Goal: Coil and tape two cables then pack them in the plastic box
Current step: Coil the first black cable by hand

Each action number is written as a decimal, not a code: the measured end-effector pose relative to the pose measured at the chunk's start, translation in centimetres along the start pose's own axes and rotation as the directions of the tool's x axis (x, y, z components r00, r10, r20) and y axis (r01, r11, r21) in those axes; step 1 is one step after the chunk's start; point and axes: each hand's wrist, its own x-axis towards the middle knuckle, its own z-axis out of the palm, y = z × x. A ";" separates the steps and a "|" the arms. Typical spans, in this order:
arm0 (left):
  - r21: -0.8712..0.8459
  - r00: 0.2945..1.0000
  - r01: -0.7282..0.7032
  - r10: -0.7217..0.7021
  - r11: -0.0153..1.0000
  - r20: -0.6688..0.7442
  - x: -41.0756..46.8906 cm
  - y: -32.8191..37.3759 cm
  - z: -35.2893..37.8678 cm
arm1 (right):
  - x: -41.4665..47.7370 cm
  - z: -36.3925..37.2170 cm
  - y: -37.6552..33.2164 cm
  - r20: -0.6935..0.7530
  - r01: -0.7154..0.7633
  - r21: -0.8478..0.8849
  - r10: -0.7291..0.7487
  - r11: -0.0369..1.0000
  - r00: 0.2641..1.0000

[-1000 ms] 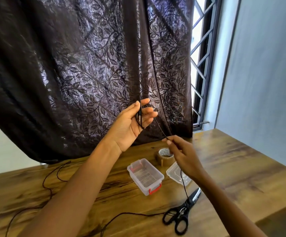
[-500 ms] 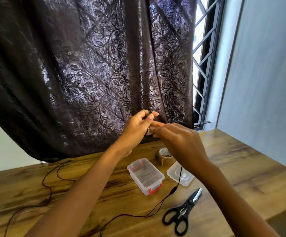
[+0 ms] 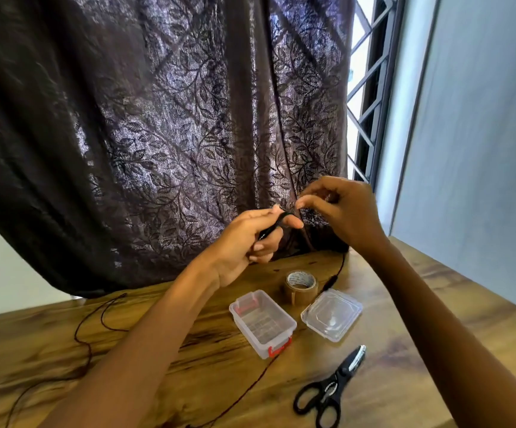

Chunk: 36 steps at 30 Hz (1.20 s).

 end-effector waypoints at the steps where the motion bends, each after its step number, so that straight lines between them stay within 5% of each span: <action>1: -0.025 1.000 0.002 -0.001 1.000 0.003 0.0 0.0 -0.1 | -0.2 0.2 0.6 -0.020 -0.033 0.019 0.033 0.999 0.999; 10: -0.355 0.995 -0.090 0.070 0.931 -0.070 0.1 1.5 -1.3 | -4.7 3.2 3.4 0.029 -0.184 0.254 0.182 0.950 0.983; 21: -0.305 0.954 -0.223 0.143 0.926 -0.263 0.4 1.6 -1.3 | -9.9 5.4 1.0 0.170 -0.085 0.067 0.073 0.994 0.983; 31: 0.168 0.939 -0.165 0.207 0.972 -0.276 0.3 0.0 -0.5 | -7.8 3.0 -2.4 0.155 0.342 -0.301 -0.308 0.890 0.939; 36: 0.280 0.970 -0.053 0.116 0.959 -0.213 -0.5 -0.2 0.4 | -4.4 0.9 -4.6 0.178 0.361 -0.142 -0.335 0.922 0.925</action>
